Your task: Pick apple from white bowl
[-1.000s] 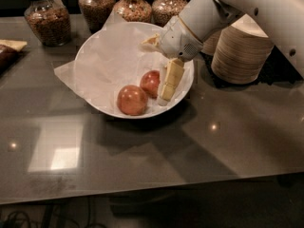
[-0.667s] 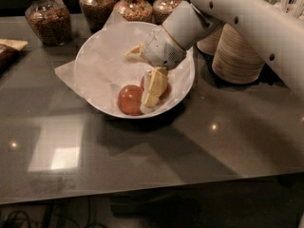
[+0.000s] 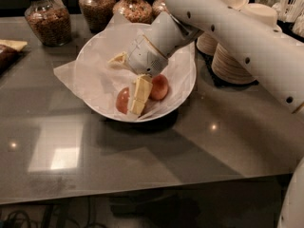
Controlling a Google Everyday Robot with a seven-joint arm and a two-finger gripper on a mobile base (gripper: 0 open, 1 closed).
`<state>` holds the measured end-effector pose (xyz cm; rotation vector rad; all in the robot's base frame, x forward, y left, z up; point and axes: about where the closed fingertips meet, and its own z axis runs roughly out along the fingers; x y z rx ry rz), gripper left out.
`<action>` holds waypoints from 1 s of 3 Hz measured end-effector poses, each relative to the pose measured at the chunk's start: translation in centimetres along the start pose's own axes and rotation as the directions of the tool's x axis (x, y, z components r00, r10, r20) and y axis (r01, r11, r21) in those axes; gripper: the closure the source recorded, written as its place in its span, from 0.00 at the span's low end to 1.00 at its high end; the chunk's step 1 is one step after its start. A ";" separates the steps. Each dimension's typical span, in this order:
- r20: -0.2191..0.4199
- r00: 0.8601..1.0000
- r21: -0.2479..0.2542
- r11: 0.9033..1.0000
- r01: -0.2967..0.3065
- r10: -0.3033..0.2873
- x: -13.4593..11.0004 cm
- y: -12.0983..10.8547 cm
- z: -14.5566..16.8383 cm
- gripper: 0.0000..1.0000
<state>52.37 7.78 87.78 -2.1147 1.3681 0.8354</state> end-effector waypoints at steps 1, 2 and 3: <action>-0.022 1.000 0.018 1.000 -0.006 0.006 0.0 0.3 -0.6 0.00; -0.050 0.999 0.041 0.999 -0.004 0.006 0.1 0.5 -2.1 0.00; -0.062 0.998 0.060 0.998 0.003 0.001 -0.1 0.3 -3.4 0.00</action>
Offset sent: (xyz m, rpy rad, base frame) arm 0.0025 -0.0347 0.0267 -0.0577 -0.0738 -0.0639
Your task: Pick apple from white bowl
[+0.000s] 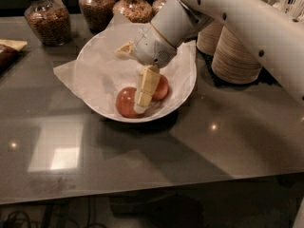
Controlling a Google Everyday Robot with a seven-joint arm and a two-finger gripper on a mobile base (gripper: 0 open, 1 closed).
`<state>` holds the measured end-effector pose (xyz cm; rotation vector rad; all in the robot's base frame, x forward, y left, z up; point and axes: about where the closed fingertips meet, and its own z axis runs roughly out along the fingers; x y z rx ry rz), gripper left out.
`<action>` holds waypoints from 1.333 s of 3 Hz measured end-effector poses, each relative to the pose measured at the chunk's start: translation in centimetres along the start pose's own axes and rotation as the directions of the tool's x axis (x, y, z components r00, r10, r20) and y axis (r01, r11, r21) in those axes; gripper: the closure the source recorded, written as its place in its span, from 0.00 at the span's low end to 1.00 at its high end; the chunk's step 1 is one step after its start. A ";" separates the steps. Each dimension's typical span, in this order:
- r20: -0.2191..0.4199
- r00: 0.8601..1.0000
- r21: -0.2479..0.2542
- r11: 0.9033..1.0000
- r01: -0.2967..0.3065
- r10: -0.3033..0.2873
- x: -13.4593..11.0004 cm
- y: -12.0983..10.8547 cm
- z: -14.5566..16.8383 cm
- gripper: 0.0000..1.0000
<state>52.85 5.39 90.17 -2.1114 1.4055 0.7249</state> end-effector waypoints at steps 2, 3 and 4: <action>-0.039 0.999 0.074 0.997 0.009 -0.006 0.3 -0.1 -4.1 0.26; -0.034 0.999 0.088 0.996 -0.004 0.007 0.9 0.5 -4.5 0.33; -0.010 1.000 0.073 0.997 -0.022 0.023 1.7 1.2 -3.3 0.33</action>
Offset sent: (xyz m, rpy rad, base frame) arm 0.0103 -0.0477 0.0382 -0.0168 -0.0937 -0.0778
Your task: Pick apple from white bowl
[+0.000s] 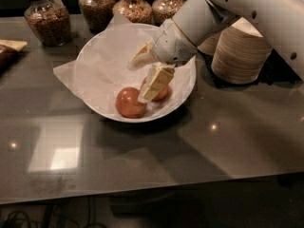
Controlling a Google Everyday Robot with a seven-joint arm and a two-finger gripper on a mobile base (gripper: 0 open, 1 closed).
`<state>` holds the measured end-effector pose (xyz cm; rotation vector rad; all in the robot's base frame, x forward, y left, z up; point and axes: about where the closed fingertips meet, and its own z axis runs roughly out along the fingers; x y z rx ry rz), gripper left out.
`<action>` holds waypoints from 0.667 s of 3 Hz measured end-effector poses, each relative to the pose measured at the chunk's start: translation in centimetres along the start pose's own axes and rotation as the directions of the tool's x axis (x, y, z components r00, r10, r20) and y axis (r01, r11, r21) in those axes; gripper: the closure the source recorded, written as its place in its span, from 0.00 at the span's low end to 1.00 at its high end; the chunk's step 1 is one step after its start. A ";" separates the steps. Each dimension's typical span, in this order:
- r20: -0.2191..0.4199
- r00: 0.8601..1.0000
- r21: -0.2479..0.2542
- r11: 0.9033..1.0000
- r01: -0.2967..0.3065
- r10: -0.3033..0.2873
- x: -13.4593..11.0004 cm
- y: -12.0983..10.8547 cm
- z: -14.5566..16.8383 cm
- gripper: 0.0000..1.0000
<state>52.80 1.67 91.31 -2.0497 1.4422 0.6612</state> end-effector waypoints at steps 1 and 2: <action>0.024 1.000 -0.047 0.999 -0.018 0.020 0.7 0.5 2.4 0.32; 0.037 0.999 -0.088 0.996 -0.026 0.029 1.0 0.5 4.3 0.33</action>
Offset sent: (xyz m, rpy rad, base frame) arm -0.0048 0.0298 -0.0575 0.0062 0.1341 0.0667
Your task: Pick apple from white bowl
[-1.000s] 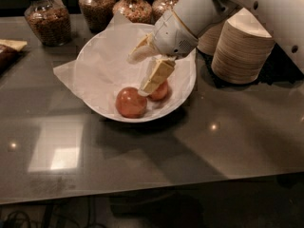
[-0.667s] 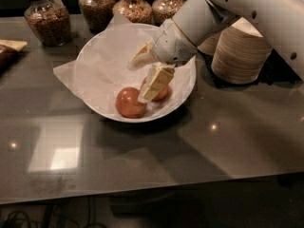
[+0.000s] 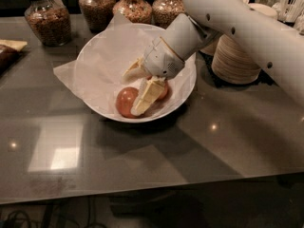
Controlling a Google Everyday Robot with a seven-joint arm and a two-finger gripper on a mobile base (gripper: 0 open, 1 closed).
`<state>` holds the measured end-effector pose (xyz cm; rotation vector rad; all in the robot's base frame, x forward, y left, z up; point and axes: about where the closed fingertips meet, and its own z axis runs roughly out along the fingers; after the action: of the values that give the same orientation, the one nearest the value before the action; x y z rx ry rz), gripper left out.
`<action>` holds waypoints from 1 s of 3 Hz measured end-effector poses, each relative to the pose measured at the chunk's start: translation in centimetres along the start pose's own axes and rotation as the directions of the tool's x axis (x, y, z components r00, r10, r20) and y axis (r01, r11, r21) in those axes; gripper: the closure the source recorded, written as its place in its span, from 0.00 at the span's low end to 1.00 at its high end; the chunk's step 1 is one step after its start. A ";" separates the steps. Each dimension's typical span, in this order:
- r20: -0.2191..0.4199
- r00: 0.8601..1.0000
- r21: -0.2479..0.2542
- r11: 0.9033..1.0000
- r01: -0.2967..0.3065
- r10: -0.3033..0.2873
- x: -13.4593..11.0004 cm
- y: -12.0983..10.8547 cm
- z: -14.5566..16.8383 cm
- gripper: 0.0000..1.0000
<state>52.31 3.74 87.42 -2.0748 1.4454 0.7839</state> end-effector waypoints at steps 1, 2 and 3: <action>0.004 1.000 -0.024 1.000 -0.008 0.008 0.3 -0.1 1.2 0.33; -0.001 1.000 -0.039 0.999 -0.026 0.026 1.0 -0.1 2.2 0.38; -0.003 0.999 -0.042 0.999 -0.033 0.033 1.3 0.0 2.6 0.57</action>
Offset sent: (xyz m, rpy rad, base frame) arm -0.0004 0.0068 -0.0372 -0.0323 0.0697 -0.0020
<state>52.23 4.61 84.63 -2.0886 1.4799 0.8315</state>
